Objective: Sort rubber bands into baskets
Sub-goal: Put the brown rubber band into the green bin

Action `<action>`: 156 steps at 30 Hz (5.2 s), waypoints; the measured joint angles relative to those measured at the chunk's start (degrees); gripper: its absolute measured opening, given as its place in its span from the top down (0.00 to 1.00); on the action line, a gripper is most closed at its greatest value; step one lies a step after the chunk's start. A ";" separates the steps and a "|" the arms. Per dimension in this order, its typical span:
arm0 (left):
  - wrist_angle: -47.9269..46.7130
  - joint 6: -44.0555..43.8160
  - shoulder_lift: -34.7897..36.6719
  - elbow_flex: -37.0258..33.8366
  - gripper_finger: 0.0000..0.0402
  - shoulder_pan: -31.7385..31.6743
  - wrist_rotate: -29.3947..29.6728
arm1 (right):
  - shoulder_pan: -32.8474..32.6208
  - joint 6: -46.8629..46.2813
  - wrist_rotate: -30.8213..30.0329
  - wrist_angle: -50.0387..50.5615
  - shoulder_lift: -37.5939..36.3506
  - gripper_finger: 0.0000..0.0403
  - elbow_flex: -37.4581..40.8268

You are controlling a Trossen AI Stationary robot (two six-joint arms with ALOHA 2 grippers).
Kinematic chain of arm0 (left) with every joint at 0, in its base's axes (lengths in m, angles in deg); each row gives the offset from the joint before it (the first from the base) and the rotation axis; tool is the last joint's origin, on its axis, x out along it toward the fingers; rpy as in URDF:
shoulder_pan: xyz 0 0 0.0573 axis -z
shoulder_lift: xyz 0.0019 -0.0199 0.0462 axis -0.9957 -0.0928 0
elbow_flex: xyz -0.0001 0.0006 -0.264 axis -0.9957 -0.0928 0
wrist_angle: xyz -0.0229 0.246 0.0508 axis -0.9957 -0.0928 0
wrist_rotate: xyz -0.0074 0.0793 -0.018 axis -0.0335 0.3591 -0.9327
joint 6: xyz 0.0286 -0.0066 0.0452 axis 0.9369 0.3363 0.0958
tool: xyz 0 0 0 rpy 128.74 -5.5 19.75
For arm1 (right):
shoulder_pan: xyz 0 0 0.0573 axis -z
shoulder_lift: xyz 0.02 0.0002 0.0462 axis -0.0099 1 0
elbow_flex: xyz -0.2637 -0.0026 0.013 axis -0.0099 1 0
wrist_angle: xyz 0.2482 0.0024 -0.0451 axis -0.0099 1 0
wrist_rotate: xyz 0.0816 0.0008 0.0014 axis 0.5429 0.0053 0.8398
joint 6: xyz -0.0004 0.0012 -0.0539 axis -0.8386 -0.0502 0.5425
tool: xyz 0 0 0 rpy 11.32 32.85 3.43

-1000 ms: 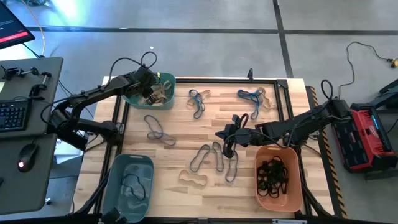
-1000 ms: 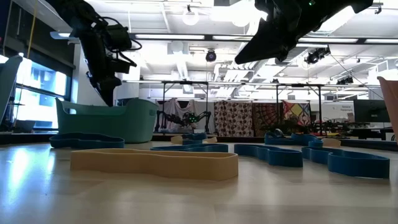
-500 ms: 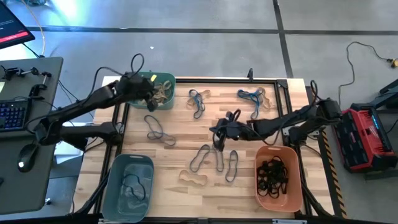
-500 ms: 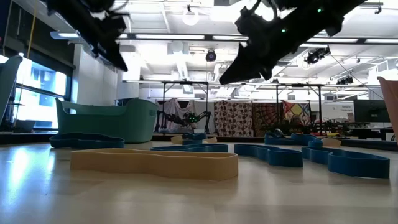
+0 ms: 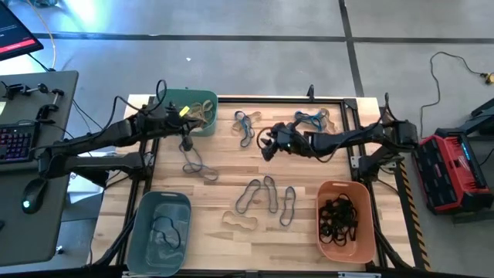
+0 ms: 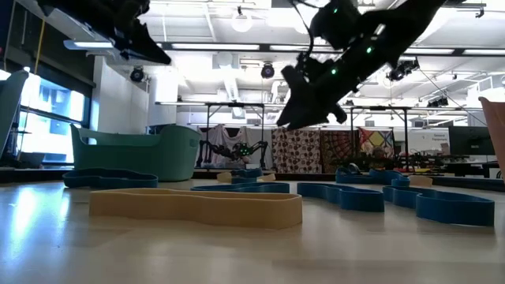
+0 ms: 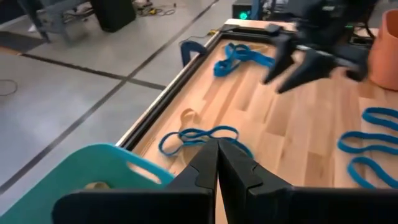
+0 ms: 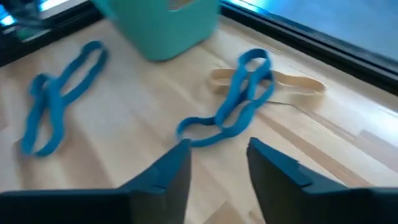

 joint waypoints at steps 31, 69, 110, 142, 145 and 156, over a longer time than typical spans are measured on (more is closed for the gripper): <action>1.54 0.13 -0.01 0.00 1.00 3.45 0.06 | 20.36 -3.69 6.73 20.20 26.80 0.51 -29.40; 1.53 0.59 -0.01 0.00 1.00 3.45 0.07 | 21.23 4.54 9.59 22.15 23.29 1.00 -30.01; 23.36 -1.44 9.28 -11.49 1.00 3.49 -4.76 | 5.83 19.10 -9.31 23.56 13.69 1.00 -44.28; 14.63 -0.40 29.83 -16.61 1.00 3.48 -1.03 | 4.37 30.75 9.16 13.62 23.52 1.00 -61.05; 14.03 -0.31 30.61 -16.61 1.00 3.47 -0.43 | 4.69 32.04 8.97 19.57 27.87 1.00 -70.39; 12.72 0.12 35.15 -16.59 1.00 3.40 -0.12 | 6.86 32.12 11.24 21.86 41.56 1.00 -84.54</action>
